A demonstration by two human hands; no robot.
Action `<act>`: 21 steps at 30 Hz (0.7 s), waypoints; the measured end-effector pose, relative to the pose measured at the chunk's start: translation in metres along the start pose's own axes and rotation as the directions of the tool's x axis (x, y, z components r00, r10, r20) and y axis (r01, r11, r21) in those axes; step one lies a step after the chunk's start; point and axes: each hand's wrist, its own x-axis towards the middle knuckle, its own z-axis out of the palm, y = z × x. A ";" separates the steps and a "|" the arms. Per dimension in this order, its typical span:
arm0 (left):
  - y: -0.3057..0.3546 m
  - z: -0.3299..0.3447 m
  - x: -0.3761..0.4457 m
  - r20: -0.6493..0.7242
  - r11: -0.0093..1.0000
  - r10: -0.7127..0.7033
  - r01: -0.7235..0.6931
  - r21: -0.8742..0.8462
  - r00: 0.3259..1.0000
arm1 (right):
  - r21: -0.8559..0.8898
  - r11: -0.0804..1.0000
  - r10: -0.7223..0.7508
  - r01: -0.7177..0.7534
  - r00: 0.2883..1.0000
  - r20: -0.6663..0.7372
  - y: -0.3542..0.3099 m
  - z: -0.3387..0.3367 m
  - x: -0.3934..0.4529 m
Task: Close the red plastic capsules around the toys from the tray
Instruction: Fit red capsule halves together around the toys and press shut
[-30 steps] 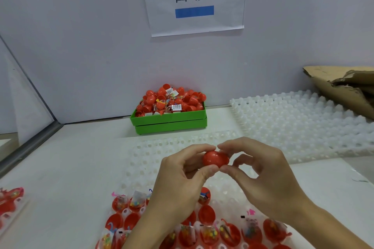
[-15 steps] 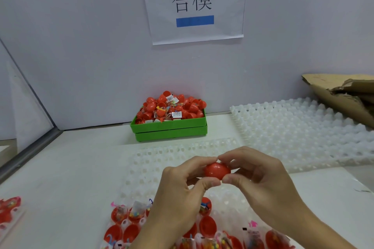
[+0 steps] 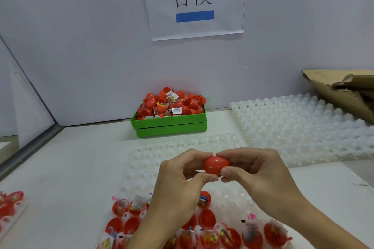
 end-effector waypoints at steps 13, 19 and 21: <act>0.000 0.005 -0.001 -0.049 0.994 -0.019 0.024 0.109 0.999 | -0.107 0.994 0.001 -0.002 1.000 -0.015 0.006 0.002 0.006; 0.006 0.000 -0.001 -0.093 0.964 0.139 -0.113 0.242 0.986 | -0.109 0.994 -0.003 0.002 1.000 -0.007 0.004 0.011 0.005; 0.005 0.001 -0.002 -0.098 0.947 0.152 -0.116 0.299 0.983 | -0.108 0.994 -0.004 0.008 0.999 0.037 0.002 0.012 0.002</act>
